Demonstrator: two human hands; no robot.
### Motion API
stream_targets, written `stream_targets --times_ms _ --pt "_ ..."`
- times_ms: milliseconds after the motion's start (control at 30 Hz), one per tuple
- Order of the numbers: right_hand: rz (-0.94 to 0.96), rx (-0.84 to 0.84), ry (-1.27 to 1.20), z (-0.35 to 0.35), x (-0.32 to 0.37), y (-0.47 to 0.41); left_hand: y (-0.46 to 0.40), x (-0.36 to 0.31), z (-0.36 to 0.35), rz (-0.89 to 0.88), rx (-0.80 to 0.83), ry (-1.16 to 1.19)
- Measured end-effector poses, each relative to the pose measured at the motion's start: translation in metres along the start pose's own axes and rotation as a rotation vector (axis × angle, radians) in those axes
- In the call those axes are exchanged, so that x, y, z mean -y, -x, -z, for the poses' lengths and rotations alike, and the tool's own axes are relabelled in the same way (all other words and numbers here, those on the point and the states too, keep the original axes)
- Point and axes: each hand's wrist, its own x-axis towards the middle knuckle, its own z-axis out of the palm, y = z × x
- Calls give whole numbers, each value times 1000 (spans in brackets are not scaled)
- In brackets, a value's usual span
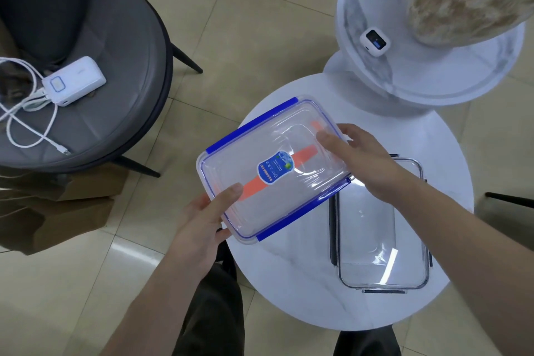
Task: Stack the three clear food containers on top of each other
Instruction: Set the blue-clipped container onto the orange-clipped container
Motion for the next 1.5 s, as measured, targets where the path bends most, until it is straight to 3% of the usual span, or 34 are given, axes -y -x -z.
stream_targets --times_ms 300,500,967,1500 --pt "115 -35 -76 10 47 31 35 -56 0 -158 14 -25" --pt "161 -103 -102 47 66 73 65 -92 -32 -231 113 -96" --pt "95 -288 -179 143 9 148 89 -64 -141 -153 159 -272" --pt "-31 -322 -279 158 -63 180 96 -20 -172 -63 198 -407"
